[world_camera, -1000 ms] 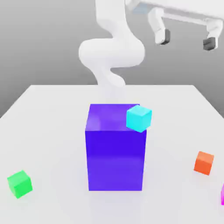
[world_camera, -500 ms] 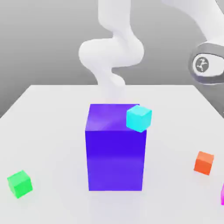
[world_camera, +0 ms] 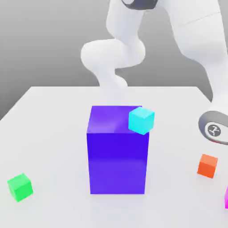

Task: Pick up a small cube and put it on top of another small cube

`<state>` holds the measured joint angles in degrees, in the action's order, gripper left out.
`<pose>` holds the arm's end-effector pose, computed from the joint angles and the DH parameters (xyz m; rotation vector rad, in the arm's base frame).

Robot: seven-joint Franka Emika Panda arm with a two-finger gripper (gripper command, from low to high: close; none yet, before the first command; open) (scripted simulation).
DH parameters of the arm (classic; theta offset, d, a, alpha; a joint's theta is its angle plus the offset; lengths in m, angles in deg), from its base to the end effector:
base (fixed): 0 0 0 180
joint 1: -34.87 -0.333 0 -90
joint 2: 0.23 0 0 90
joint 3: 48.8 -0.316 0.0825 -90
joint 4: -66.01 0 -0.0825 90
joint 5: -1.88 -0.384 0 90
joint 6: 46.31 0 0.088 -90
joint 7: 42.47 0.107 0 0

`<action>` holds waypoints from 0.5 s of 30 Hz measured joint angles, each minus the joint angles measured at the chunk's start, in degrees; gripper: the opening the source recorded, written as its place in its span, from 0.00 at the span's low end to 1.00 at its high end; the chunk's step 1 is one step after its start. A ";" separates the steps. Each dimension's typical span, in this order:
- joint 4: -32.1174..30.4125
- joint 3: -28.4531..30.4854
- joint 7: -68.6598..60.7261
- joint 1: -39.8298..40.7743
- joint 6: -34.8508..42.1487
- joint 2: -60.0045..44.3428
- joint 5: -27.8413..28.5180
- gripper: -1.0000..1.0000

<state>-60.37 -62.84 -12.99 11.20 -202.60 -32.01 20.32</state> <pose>0.4178 0.3465 0.1324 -3.0771 -0.6308 0.0005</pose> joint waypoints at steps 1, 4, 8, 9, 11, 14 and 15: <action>-0.35 -0.69 -0.50 0.53 1.04 1.39 -0.69 0.00; -1.79 -2.96 -2.63 2.39 5.13 7.01 -3.76 0.00; -4.50 2.04 0.91 8.05 6.20 10.96 -7.14 0.00; -5.19 3.43 1.95 9.43 6.22 11.72 -7.85 0.00; -6.63 6.23 3.98 12.10 6.19 13.23 -9.27 0.00; -8.93 10.44 7.03 16.02 6.06 15.55 -11.38 0.00; -9.74 11.84 8.08 17.35 6.00 16.35 -12.07 0.00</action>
<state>-70.10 -51.00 -4.92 28.55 -196.60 -15.66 8.25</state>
